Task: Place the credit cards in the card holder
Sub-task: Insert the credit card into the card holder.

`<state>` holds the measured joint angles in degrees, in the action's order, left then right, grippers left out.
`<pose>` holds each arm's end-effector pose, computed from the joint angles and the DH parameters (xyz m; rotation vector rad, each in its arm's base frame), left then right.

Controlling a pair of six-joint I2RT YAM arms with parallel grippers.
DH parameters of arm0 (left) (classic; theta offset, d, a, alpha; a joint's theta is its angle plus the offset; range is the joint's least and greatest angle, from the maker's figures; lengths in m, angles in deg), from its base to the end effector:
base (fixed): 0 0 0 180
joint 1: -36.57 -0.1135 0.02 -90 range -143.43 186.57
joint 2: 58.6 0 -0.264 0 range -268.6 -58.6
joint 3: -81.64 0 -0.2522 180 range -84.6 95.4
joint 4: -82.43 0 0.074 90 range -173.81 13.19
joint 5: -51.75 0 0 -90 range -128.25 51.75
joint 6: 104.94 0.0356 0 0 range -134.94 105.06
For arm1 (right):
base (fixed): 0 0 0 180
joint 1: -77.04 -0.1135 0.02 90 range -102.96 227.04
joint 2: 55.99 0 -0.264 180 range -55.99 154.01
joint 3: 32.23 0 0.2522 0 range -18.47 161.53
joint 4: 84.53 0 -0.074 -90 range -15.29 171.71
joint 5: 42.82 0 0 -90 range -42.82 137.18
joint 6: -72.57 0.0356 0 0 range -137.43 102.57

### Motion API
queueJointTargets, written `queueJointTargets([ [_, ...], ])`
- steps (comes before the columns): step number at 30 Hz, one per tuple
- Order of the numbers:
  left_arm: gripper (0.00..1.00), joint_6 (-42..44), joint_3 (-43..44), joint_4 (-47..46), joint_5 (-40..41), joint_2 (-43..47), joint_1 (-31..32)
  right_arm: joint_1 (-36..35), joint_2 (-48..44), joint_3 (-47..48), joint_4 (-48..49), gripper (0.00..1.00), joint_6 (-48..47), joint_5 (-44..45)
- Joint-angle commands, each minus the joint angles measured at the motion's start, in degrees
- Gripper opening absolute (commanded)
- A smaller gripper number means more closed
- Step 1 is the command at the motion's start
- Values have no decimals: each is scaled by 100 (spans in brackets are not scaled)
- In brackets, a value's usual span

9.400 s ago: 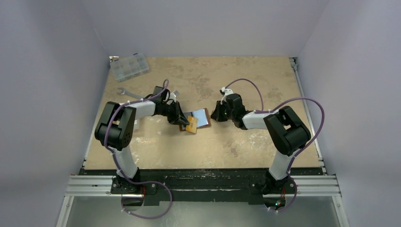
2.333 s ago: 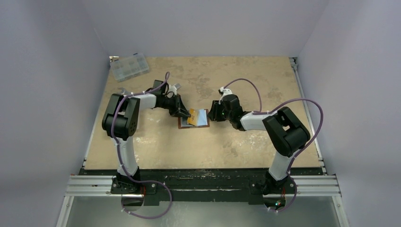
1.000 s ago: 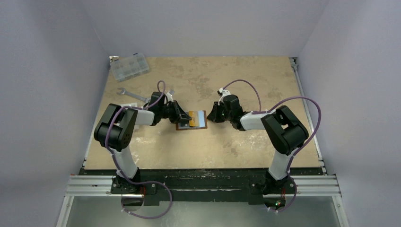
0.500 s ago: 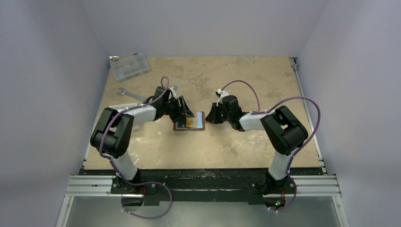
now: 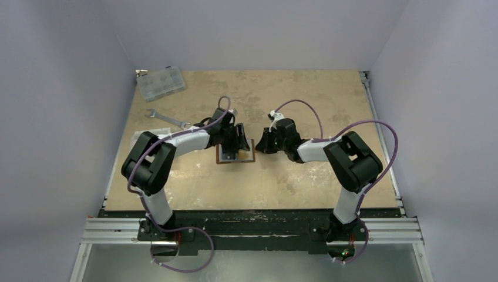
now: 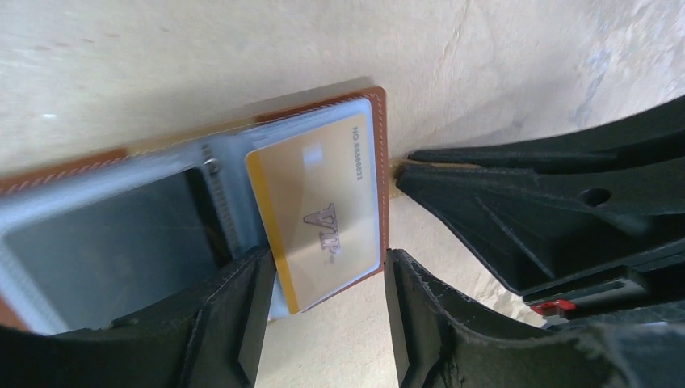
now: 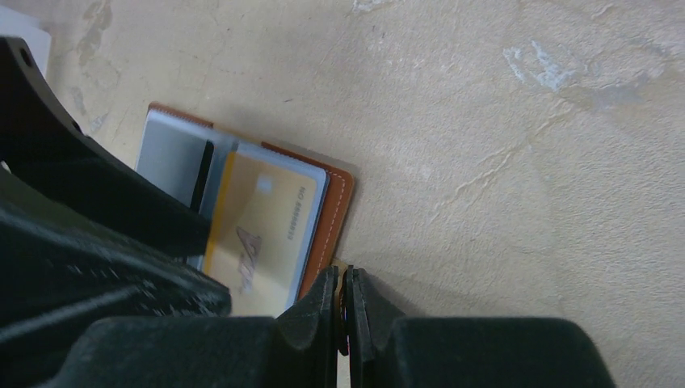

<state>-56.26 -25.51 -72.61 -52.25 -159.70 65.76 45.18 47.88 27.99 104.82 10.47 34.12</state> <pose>0.3083 -0.1821 0.1663 -0.1723 2.6450 -0.7739 0.2977 0.1945 0.1345 -0.2159 2.2667 0.8238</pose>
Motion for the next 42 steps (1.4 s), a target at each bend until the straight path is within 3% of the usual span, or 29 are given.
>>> queueJointTargets([
  [1,55,-27,252,-17,220,-220,346,-20,35,-10,44,0,-4,-92],
  [15,56,732,857,1248,560,-58,342,-18,-37,-26,6,0,-21,-101],
  [18,61,1106,1241,1807,384,-125,342,-20,-84,-11,-80,0,-57,-43],
  [21,61,1327,1357,2152,594,19,327,-15,-131,49,-253,14,-127,79],
  [25,50,1249,1086,1870,528,328,264,-20,-319,89,-522,35,-193,240],
  [29,28,1064,779,1286,-70,223,246,-15,-619,126,-799,49,-177,194],
  [33,11,1179,688,1251,95,78,162,48,-1008,96,-850,59,-68,-333],
  [36,4,1228,526,1196,101,118,19,50,-1167,80,-832,57,-84,-520],
  [39,0,1259,393,1112,86,113,-84,48,-1148,64,-694,38,-60,-714],
  [42,0,1251,317,977,-8,45,-115,41,-1006,25,-324,33,22,-1117],
])
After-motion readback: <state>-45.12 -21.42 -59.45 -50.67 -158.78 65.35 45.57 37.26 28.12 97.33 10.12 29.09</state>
